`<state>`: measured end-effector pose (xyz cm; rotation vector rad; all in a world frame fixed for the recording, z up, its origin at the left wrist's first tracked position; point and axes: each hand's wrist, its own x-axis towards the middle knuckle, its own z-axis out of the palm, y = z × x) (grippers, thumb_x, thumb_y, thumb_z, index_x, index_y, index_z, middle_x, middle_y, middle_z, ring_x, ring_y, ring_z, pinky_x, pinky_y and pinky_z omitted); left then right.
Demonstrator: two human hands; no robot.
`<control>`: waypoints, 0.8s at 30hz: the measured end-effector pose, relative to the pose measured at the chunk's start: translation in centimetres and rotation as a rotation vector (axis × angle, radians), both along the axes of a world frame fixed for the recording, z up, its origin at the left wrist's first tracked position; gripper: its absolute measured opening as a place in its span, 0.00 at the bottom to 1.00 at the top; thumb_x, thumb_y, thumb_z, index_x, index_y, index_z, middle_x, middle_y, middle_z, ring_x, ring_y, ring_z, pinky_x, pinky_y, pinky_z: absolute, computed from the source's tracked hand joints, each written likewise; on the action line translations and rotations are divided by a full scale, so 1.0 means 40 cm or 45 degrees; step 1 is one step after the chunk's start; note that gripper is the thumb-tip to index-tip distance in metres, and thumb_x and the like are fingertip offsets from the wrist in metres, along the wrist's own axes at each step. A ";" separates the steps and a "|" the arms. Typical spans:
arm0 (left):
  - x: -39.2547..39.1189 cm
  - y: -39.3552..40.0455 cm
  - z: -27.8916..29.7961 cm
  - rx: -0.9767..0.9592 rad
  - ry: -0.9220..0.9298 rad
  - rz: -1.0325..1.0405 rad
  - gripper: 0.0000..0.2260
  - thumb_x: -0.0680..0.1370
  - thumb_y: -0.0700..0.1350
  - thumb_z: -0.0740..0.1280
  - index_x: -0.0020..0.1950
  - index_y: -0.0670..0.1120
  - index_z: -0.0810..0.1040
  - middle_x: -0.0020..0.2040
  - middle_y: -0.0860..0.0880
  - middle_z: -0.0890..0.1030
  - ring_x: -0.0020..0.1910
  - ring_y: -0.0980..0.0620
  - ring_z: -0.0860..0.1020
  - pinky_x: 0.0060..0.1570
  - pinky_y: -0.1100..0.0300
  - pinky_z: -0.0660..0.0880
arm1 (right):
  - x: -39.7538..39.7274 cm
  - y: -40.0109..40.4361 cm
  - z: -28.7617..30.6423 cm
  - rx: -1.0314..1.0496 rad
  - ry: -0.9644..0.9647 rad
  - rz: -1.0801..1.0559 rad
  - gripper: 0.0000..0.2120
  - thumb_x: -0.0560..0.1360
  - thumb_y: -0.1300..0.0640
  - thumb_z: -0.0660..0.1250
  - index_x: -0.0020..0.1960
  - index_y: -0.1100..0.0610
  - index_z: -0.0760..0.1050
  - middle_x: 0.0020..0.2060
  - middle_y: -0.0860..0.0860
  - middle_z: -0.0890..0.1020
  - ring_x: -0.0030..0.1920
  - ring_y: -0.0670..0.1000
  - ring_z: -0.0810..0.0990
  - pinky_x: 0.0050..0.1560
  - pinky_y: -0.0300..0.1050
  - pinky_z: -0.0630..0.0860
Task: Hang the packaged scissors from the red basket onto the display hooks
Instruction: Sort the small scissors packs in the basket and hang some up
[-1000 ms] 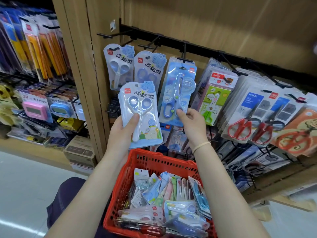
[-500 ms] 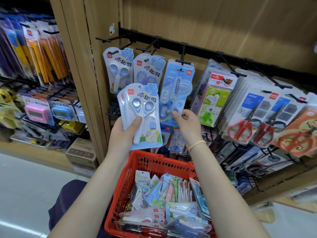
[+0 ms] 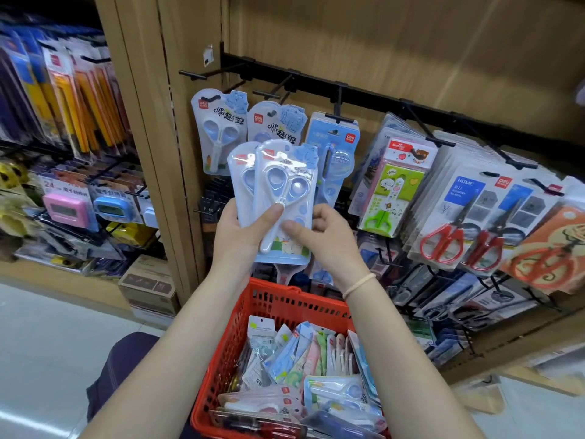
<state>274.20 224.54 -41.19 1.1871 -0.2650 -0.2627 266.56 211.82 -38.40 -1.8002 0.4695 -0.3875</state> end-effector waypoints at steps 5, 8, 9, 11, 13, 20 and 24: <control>0.025 0.039 -0.016 0.055 0.015 0.078 0.11 0.81 0.50 0.70 0.62 0.49 0.78 0.58 0.48 0.85 0.56 0.48 0.84 0.58 0.46 0.81 | 0.018 0.003 -0.004 0.045 -0.051 -0.052 0.09 0.77 0.55 0.73 0.52 0.55 0.74 0.48 0.54 0.86 0.48 0.53 0.86 0.52 0.55 0.83; 0.039 0.083 -0.039 0.083 0.002 0.148 0.09 0.82 0.49 0.69 0.61 0.51 0.78 0.57 0.51 0.85 0.56 0.51 0.84 0.55 0.52 0.81 | 0.031 0.001 -0.001 -0.065 -0.081 -0.093 0.06 0.80 0.53 0.70 0.51 0.50 0.72 0.48 0.51 0.85 0.47 0.53 0.85 0.51 0.54 0.81; 0.041 0.097 -0.046 0.088 0.000 0.170 0.07 0.82 0.49 0.68 0.60 0.52 0.78 0.56 0.51 0.85 0.56 0.51 0.84 0.54 0.53 0.81 | 0.038 0.002 0.003 -0.112 -0.097 -0.092 0.05 0.80 0.53 0.69 0.51 0.49 0.72 0.47 0.49 0.84 0.46 0.52 0.84 0.50 0.51 0.80; 0.046 0.119 -0.060 0.090 0.005 0.211 0.06 0.82 0.49 0.68 0.59 0.52 0.78 0.55 0.51 0.85 0.55 0.50 0.84 0.53 0.53 0.82 | 0.055 0.005 0.013 -0.169 -0.147 -0.085 0.04 0.81 0.54 0.68 0.52 0.50 0.72 0.48 0.46 0.82 0.45 0.49 0.82 0.47 0.46 0.78; 0.052 0.135 -0.072 0.089 0.016 0.242 0.05 0.82 0.48 0.68 0.58 0.52 0.79 0.55 0.51 0.85 0.54 0.51 0.84 0.53 0.51 0.82 | 0.078 0.006 0.023 -0.211 -0.191 -0.085 0.04 0.81 0.55 0.67 0.52 0.52 0.72 0.47 0.45 0.80 0.42 0.44 0.80 0.44 0.40 0.76; 0.078 0.163 -0.082 0.066 0.044 0.300 0.04 0.82 0.48 0.69 0.56 0.54 0.79 0.55 0.51 0.85 0.55 0.50 0.84 0.55 0.47 0.82 | 0.148 0.018 0.043 -0.243 -0.201 -0.124 0.06 0.81 0.55 0.67 0.49 0.48 0.71 0.47 0.47 0.81 0.48 0.51 0.81 0.46 0.43 0.77; 0.083 0.171 -0.084 0.017 0.048 0.308 0.05 0.82 0.47 0.69 0.57 0.55 0.80 0.53 0.54 0.86 0.55 0.52 0.84 0.53 0.53 0.82 | 0.155 0.026 0.026 -0.259 -0.192 -0.143 0.06 0.81 0.54 0.68 0.48 0.48 0.71 0.46 0.52 0.82 0.41 0.49 0.80 0.44 0.43 0.77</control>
